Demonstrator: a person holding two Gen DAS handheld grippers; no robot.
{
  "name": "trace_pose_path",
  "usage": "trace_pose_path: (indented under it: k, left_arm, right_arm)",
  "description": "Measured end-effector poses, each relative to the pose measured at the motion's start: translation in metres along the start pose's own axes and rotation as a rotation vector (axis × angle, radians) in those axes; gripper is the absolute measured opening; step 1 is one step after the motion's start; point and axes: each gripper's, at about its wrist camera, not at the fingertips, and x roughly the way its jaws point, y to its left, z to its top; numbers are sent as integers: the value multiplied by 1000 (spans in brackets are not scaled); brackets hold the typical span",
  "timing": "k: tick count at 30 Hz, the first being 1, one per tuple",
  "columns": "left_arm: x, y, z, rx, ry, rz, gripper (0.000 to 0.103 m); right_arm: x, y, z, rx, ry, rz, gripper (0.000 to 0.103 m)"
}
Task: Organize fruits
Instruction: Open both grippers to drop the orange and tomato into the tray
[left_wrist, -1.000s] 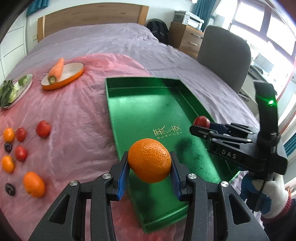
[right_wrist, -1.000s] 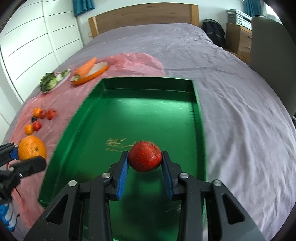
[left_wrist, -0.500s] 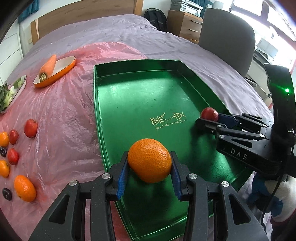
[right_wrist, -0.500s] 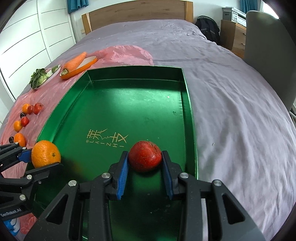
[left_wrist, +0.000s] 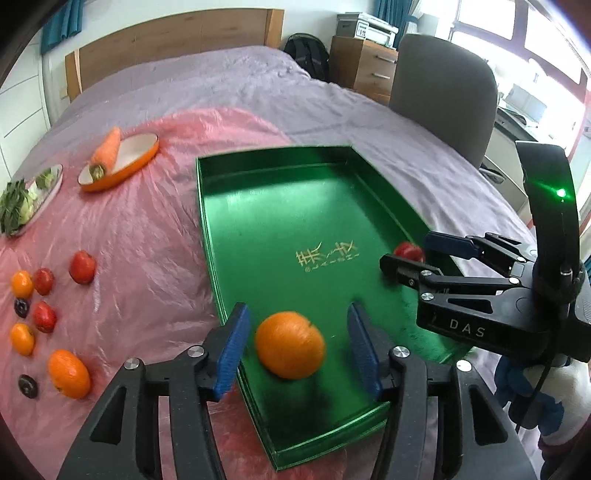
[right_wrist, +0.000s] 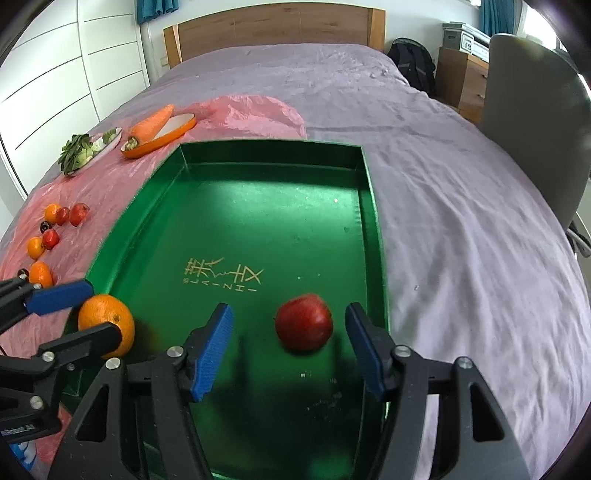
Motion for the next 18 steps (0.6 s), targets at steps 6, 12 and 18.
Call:
trace_pose_path:
  k: [6,12,18]
  left_arm:
    - [-28,3,-4,-5,-34,3,49]
    - [-63,16,-19,-17,-77,43,49]
    - [-101,36,-35,-64,-121,90,49]
  right_arm:
    - [-27,7,2,3,-28,-2,103]
    - [-54,23,-3,7,-45,20,103]
    - [-78,43,-14,8,-58,49,103]
